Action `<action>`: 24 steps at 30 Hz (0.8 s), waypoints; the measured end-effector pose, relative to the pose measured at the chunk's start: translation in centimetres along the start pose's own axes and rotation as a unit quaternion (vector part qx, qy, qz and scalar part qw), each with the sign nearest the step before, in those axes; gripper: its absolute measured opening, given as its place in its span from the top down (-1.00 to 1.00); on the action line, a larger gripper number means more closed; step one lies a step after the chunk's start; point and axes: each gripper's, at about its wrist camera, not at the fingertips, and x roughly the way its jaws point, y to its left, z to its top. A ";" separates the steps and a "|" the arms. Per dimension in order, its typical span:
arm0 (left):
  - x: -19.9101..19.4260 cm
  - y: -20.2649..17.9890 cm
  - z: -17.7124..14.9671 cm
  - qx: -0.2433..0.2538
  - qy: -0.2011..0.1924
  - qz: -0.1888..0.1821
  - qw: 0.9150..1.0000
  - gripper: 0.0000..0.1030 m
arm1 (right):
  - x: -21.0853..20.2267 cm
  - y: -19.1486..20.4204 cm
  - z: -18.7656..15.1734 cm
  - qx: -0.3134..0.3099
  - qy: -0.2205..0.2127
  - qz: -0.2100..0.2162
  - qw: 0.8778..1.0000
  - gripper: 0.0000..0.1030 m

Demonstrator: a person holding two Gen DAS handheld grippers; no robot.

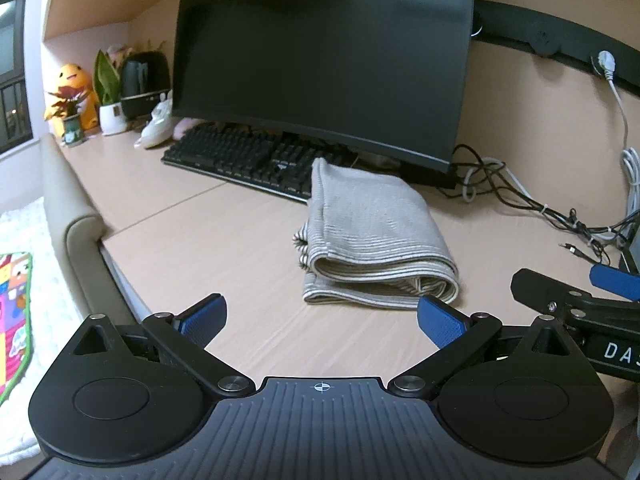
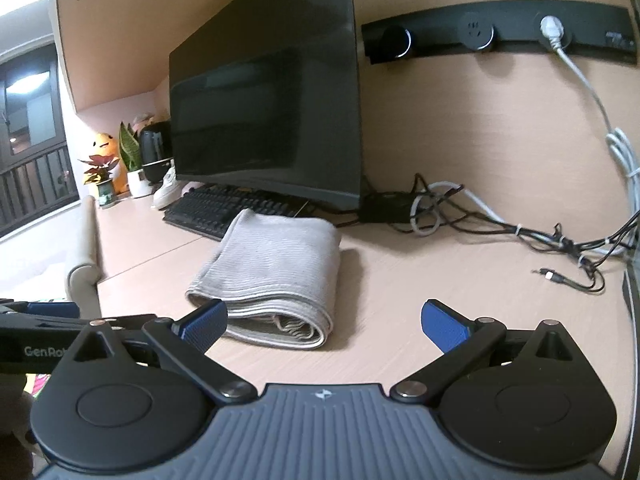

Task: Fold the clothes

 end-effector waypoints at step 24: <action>0.7 0.0 -0.4 -0.004 0.026 -0.005 1.000 -1.00 | 0.4 0.0 -0.3 0.003 0.017 -0.013 1.000 -1.00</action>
